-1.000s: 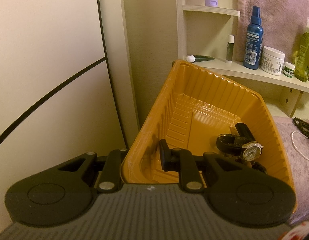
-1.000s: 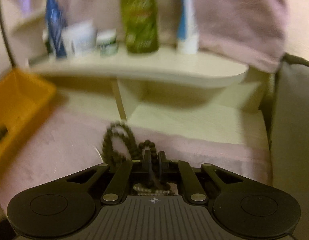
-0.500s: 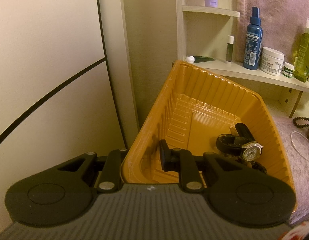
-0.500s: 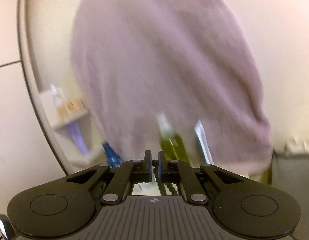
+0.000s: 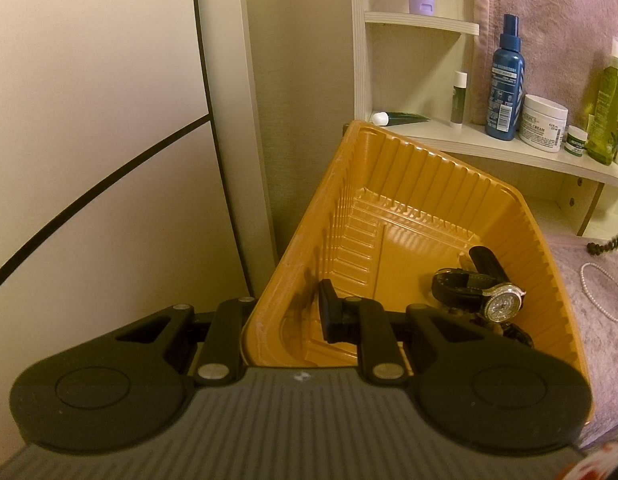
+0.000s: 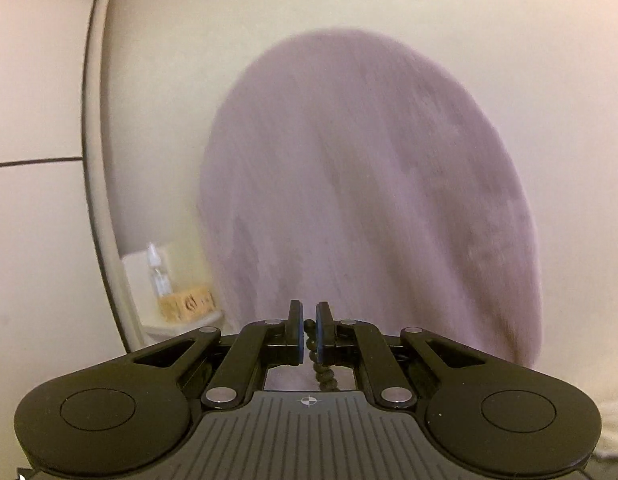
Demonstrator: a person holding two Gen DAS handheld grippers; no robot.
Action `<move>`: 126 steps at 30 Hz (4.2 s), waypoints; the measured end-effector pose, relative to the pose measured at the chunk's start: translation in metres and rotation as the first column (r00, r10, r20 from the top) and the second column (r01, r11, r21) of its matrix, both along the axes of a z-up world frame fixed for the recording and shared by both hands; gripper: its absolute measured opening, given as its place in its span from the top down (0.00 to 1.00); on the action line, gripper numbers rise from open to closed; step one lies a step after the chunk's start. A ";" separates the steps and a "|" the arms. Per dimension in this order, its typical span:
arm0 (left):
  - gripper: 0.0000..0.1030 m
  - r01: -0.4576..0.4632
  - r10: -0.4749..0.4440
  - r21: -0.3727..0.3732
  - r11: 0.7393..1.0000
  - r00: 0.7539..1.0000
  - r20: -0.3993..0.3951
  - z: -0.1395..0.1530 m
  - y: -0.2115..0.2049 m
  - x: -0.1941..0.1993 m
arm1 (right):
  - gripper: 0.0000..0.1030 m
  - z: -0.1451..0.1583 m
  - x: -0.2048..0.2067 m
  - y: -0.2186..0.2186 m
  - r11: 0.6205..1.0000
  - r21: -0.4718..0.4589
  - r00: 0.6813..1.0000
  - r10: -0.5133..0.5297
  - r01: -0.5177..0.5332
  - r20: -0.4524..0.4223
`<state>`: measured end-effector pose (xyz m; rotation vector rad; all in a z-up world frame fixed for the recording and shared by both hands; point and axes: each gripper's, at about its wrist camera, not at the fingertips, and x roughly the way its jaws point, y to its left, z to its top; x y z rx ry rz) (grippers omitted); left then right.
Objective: Organize jewelry
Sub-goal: 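Lift the dark bead strands high off the towel with the right gripper, then lower the dark bead strands into the orange tray and open the right gripper, then move the right gripper to the white pearl strand and grasp it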
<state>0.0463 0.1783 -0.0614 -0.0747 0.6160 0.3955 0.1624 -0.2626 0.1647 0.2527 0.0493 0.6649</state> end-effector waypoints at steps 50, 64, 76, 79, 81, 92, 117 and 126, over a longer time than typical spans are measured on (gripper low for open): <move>0.85 0.009 -0.009 -0.035 0.999 1.000 0.004 0.004 0.007 -0.002 | 0.94 -0.144 0.017 0.267 0.810 0.001 0.697 0.505 -0.587 -0.509; 0.86 0.013 -0.013 -0.032 0.999 1.000 0.002 0.005 0.008 -0.002 | 0.60 -0.165 0.025 0.249 0.862 -0.013 0.747 0.433 -0.507 -0.505; 0.85 0.014 -0.014 -0.027 1.000 1.000 -0.001 0.003 0.007 -0.001 | 0.58 -0.172 0.031 0.222 0.893 -0.012 0.755 0.373 -0.449 -0.539; 0.85 0.013 -0.013 -0.030 0.999 1.000 -0.001 0.003 0.007 -0.002 | 0.58 -0.181 0.029 0.210 0.902 -0.014 0.753 0.352 -0.432 -0.556; 0.85 0.013 -0.013 -0.029 0.999 1.000 -0.002 0.003 0.007 -0.001 | 0.57 -0.188 0.027 0.198 0.912 -0.007 0.750 0.334 -0.411 -0.570; 0.85 0.015 -0.015 -0.021 1.000 1.000 -0.010 0.002 0.007 0.001 | 0.53 -0.238 0.009 0.109 0.972 -0.086 0.768 0.119 -0.220 -0.630; 0.84 0.016 -0.016 -0.008 1.000 1.000 -0.019 0.002 0.006 0.003 | 0.53 -0.298 0.041 0.039 0.928 -0.368 0.781 -0.269 0.054 -0.564; 0.84 0.016 -0.016 -0.009 1.000 1.000 -0.019 0.002 0.006 0.003 | 0.71 -0.307 0.026 0.065 0.869 -0.492 0.851 -0.290 0.043 -0.438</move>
